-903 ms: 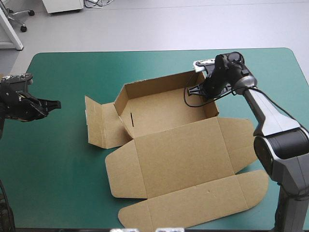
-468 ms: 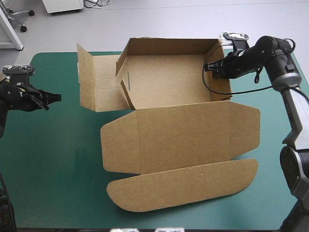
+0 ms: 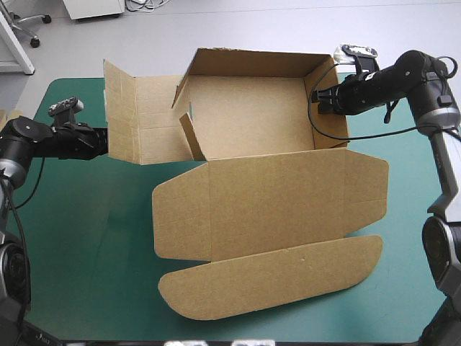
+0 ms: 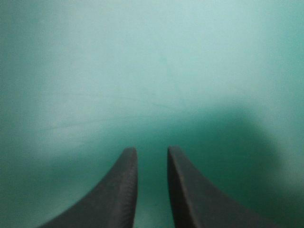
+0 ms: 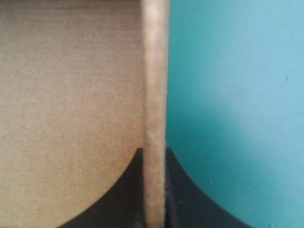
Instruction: Fold the box
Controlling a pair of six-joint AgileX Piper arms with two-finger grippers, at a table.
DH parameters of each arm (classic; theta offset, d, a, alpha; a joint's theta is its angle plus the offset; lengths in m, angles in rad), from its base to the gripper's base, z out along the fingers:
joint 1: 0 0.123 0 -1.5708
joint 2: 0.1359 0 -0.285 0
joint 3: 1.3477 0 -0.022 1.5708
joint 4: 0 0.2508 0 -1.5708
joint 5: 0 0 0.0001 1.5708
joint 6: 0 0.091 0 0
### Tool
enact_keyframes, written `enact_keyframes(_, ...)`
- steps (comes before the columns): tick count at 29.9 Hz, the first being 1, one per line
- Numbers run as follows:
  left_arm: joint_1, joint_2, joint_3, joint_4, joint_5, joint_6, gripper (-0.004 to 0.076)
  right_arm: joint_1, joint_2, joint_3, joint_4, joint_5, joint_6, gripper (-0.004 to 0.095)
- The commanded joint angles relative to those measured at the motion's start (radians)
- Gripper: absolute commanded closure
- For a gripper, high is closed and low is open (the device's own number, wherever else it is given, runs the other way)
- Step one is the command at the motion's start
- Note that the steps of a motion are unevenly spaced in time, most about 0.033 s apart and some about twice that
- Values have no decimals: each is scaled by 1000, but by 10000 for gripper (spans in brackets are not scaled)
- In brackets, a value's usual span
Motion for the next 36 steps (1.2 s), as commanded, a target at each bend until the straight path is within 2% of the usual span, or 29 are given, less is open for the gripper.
enact_keyframes(1, -3, -6, -31, -240, 32, 128, 498, -8, -62, -28, 94, -43, -13, 936)
enact_keyframes(4, -5, 29, -31, -380, 116, 205, 461, -8, -62, -28, 103, -51, -15, 936)
enact_keyframes(9, -9, 66, -31, -564, 236, 284, 462, -8, -62, -28, 103, -73, -15, 936)
enact_keyframes(14, -39, 66, -31, -843, 348, 391, 462, -8, -58, -28, 99, -77, -13, 936)
enact_keyframes(17, -71, 66, -31, -949, 391, 403, 462, -8, -54, -28, 94, -77, -11, 936)
enact_keyframes(30, -132, 66, -35, -1071, 405, 295, 470, -8, -54, -27, 69, -79, 10, 936)
enact_keyframes(36, -132, 59, -37, -1076, 405, 319, 477, -8, -54, -27, 1, -83, 40, 936)
